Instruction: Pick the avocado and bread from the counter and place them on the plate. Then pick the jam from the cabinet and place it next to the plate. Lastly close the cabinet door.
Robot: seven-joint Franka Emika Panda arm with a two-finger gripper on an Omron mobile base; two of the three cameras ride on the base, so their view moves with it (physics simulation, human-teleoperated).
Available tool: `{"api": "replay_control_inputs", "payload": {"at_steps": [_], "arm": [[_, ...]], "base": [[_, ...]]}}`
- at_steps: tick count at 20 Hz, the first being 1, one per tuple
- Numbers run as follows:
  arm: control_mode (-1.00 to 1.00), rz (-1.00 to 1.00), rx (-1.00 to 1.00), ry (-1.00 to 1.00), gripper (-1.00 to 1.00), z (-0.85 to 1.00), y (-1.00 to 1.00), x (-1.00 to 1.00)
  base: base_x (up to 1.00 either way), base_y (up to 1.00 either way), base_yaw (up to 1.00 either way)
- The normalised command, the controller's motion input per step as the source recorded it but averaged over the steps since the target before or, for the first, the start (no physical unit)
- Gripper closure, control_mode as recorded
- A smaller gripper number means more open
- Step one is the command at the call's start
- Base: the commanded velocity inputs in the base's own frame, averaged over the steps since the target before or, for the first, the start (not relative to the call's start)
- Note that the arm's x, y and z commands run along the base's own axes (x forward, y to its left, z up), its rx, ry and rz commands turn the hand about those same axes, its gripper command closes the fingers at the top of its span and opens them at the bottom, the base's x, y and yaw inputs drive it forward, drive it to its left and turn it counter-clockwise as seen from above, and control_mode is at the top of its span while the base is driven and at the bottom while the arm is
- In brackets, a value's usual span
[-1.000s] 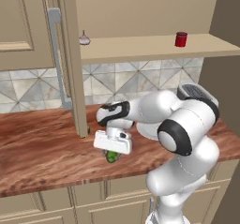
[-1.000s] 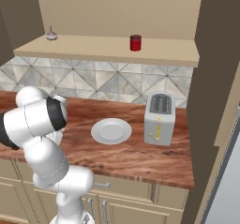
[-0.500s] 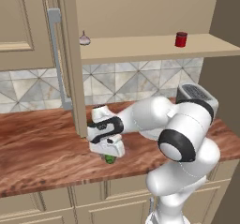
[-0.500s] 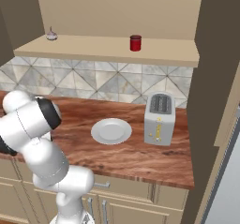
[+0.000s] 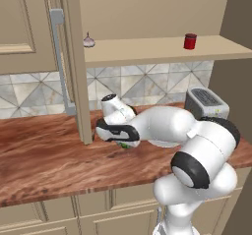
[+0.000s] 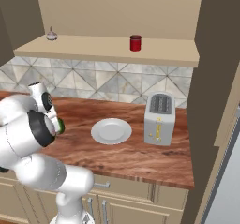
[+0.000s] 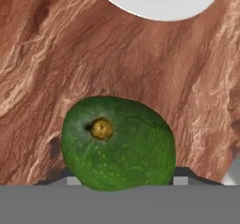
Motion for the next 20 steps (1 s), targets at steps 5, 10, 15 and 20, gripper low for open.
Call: {"api": "replay_control_inputs", "payload": {"at_steps": [5,10,15,20], "arm": [[-1.00,0.01,0.10,-0.09,1.00,0.32,-0.87,0.58],[-1.00,0.04,0.22,0.00,1.00,0.19,-0.74,0.79],[-1.00,0.01,0.14,0.00,1.00,0.02,-0.51,0.77],[-1.00,0.00,0.05,0.00,1.00,-0.08,-0.46,0.43]], "base": [[0.00,0.00,0.00],[0.00,0.00,0.00],[0.00,0.00,0.00],[0.00,0.00,0.00]]}}
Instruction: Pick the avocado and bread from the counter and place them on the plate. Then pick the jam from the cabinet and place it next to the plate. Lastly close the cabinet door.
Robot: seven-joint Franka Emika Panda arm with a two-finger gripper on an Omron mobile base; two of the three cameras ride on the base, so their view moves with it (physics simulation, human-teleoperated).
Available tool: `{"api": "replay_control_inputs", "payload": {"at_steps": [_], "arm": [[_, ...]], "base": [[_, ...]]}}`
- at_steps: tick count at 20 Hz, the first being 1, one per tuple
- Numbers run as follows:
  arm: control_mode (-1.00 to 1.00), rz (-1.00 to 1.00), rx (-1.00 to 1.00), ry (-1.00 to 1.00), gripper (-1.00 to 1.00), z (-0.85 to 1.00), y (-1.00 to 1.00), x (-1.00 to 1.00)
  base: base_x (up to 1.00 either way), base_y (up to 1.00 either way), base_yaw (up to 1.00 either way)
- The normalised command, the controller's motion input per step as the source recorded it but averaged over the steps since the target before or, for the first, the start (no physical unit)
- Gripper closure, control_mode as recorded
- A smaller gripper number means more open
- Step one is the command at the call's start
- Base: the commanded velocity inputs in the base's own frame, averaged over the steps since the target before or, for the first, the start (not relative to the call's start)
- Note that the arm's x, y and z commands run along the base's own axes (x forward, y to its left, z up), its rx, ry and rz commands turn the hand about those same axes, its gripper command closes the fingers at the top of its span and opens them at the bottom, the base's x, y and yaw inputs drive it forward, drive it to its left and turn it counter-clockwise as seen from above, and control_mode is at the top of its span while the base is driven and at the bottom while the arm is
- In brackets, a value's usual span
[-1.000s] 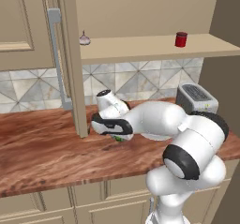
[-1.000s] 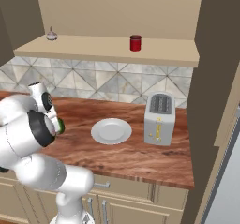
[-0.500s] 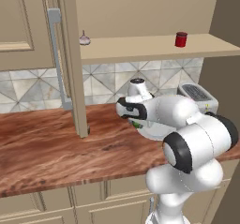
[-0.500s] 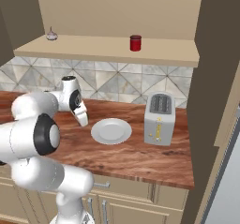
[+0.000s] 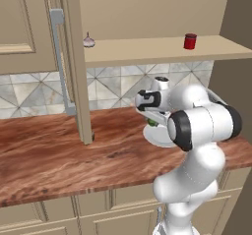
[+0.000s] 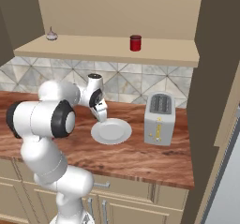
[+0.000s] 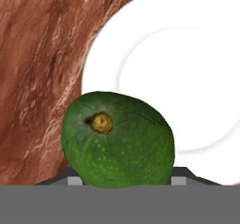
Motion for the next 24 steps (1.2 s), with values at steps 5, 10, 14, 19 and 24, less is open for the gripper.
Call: {"api": "replay_control_inputs", "payload": {"at_steps": [5,10,14,19,24], "arm": [[-1.00,0.00,0.00,0.00,1.00,-0.30,-0.32,0.05],[-1.00,0.00,0.00,0.00,1.00,-0.34,-0.16,0.00],[-1.00,0.00,0.00,0.00,1.00,-0.33,-0.24,0.02],[-1.00,0.00,0.00,0.00,1.00,-0.29,-0.22,0.03],[-1.00,0.00,0.00,0.00,1.00,-0.25,-0.06,0.06]], "base": [[0.00,0.00,0.00],[0.00,0.00,0.00],[0.00,0.00,0.00],[0.00,0.00,0.00],[0.00,0.00,0.00]]}}
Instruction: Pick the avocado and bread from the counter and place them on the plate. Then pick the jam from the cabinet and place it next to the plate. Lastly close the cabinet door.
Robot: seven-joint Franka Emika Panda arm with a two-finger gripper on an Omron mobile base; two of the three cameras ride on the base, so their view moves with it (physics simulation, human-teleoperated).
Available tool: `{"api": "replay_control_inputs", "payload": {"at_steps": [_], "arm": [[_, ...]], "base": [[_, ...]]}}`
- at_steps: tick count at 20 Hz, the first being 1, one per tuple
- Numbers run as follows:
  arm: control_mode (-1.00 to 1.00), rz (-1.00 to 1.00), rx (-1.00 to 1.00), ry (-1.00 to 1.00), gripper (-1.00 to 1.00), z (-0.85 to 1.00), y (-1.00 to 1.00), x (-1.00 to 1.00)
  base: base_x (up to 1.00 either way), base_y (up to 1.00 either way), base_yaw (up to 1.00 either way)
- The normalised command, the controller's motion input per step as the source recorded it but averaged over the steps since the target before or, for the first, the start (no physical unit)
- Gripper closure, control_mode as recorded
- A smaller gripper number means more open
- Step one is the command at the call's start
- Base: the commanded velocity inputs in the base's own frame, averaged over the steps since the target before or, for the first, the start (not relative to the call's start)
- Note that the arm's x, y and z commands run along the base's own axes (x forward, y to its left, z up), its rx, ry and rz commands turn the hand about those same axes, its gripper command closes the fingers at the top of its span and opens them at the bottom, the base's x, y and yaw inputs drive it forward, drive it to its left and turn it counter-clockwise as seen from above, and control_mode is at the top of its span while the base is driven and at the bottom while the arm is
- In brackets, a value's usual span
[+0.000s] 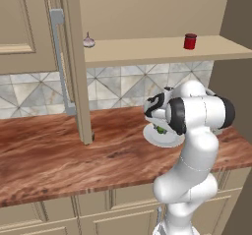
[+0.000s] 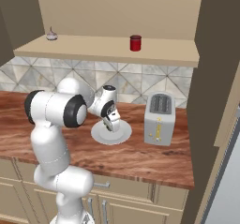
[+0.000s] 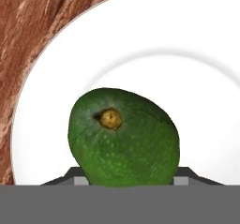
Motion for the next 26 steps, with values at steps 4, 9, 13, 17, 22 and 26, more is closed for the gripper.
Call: {"api": "replay_control_inputs", "payload": {"at_steps": [4,9,13,17,22,26], "arm": [[-1.00,0.00,0.00,0.00,1.00,-0.24,-0.03,0.04],[-1.00,0.00,0.00,0.00,-1.00,-0.29,-0.06,0.00],[-1.00,0.00,0.00,-0.05,-1.00,-0.06,-0.01,-0.02],[-1.00,0.00,0.00,-0.14,-1.00,0.12,0.00,-0.21],[-1.00,0.00,-0.01,-0.17,-1.00,0.24,0.05,-0.41],[-1.00,0.02,-0.01,-0.17,-1.00,0.25,0.08,-0.55]], "base": [[0.00,0.00,0.00],[0.00,0.00,0.00],[0.00,0.00,0.00],[0.00,0.00,0.00],[0.00,0.00,0.00],[0.00,0.00,0.00]]}}
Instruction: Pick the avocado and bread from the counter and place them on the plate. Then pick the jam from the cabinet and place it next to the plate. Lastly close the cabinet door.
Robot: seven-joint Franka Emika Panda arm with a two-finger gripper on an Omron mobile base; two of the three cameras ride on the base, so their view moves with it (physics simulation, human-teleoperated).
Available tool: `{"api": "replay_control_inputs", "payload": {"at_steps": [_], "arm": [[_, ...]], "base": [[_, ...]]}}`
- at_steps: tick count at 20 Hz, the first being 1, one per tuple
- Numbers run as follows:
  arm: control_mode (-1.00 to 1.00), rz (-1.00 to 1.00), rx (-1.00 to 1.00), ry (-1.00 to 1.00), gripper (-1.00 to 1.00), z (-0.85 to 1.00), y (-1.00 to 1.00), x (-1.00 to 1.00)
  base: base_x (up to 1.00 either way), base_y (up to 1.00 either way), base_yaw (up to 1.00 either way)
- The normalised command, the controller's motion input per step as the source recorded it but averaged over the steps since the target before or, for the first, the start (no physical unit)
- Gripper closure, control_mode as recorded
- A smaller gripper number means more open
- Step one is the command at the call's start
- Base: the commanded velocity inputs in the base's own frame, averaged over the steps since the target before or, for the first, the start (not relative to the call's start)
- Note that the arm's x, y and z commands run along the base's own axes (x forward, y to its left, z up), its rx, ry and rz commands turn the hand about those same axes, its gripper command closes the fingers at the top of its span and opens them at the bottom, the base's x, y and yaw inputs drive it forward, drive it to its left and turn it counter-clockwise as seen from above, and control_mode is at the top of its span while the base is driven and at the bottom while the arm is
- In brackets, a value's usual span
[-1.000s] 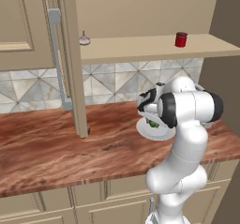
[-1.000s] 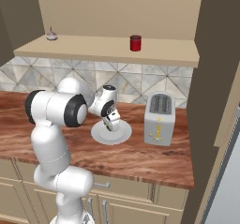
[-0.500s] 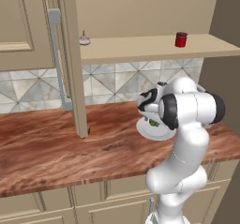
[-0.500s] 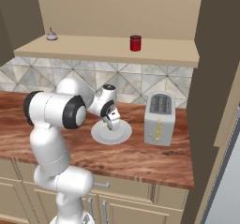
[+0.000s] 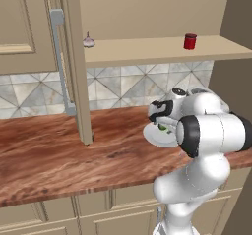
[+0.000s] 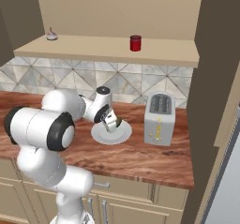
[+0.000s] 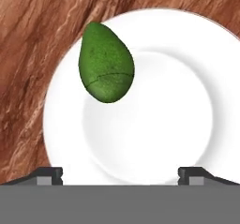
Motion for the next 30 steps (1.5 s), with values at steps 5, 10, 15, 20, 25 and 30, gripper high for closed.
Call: {"api": "replay_control_inputs", "payload": {"at_steps": [5,10,15,20,25,30], "arm": [[-1.00,0.07,0.00,-0.01,-1.00,0.04,0.03,-0.22],[-1.00,0.20,-0.13,-0.02,-1.00,0.55,0.20,-0.29],[-1.00,0.25,-0.15,0.00,-1.00,0.55,0.27,-0.34],[-1.00,0.37,-0.06,0.05,-1.00,0.30,0.30,-0.26],[-1.00,0.28,-0.12,0.01,-1.00,0.22,0.30,-0.24],[-1.00,0.17,-0.05,0.09,-1.00,0.23,0.44,-0.02]], "base": [[0.00,0.00,0.00],[0.00,0.00,0.00],[0.00,0.00,0.00],[0.00,0.00,0.00],[0.00,0.00,0.00],[0.00,0.00,0.00]]}}
